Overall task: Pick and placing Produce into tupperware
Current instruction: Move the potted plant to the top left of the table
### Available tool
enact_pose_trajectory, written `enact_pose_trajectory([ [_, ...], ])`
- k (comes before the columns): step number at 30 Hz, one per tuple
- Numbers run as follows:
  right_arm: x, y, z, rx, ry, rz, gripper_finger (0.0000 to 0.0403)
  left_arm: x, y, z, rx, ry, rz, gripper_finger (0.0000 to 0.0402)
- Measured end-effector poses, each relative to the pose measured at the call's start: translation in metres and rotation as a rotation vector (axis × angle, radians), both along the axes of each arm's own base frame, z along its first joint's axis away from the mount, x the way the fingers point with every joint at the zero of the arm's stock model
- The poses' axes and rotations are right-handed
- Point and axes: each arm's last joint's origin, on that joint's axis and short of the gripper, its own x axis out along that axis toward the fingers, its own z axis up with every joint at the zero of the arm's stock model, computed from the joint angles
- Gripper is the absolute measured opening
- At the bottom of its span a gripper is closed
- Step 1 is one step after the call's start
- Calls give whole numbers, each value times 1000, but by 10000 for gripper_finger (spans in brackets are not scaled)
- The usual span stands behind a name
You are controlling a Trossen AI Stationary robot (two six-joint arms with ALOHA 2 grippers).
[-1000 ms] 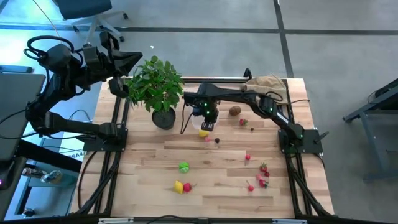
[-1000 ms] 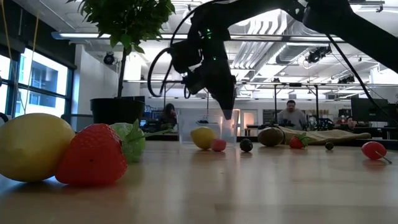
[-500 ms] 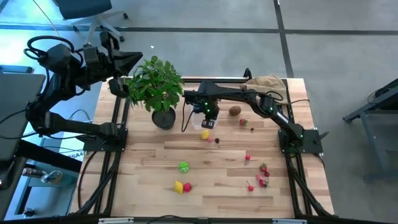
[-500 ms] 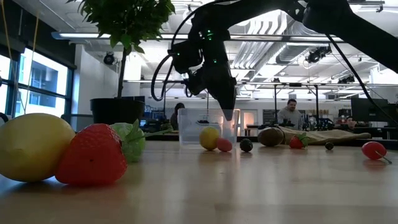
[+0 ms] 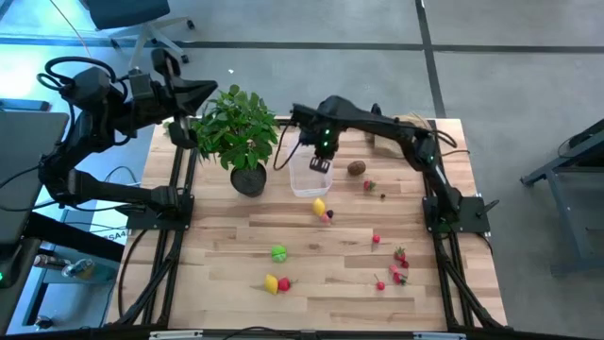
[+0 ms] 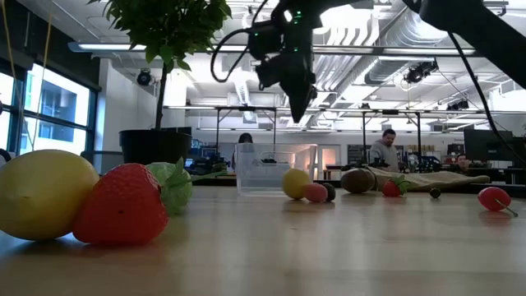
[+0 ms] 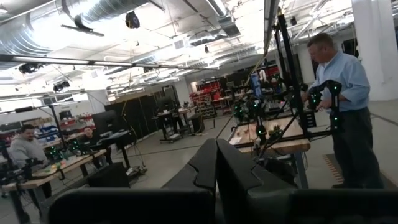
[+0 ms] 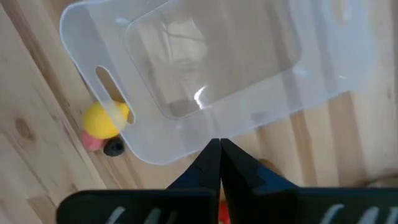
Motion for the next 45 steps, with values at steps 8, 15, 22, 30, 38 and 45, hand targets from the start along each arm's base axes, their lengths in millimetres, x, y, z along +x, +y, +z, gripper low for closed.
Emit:
enact_pose_trajectory([
  [8, -24, -20, 30, 5, -92, -12, 0, 0, 0, 0, 0, 0, 0, 1],
  [15, -41, -20, 68, 33, -286, 30, 0, 1, 0, -3, 10, 40, 5, 1],
  [22, -62, -16, 99, -9, -381, 55, 0, 1, -2, -4, 68, 72, -59, 0],
  [30, -90, -10, 125, -17, -468, 48, 0, -15, -3, -9, 12, 122, 139, 0],
  [38, -119, 9, 114, 27, -609, 61, 0, -33, 1, -28, -76, 311, 494, 0],
  [45, -151, 34, 82, 69, -658, 38, 0, -42, 1, -30, -98, 321, 633, 0],
])
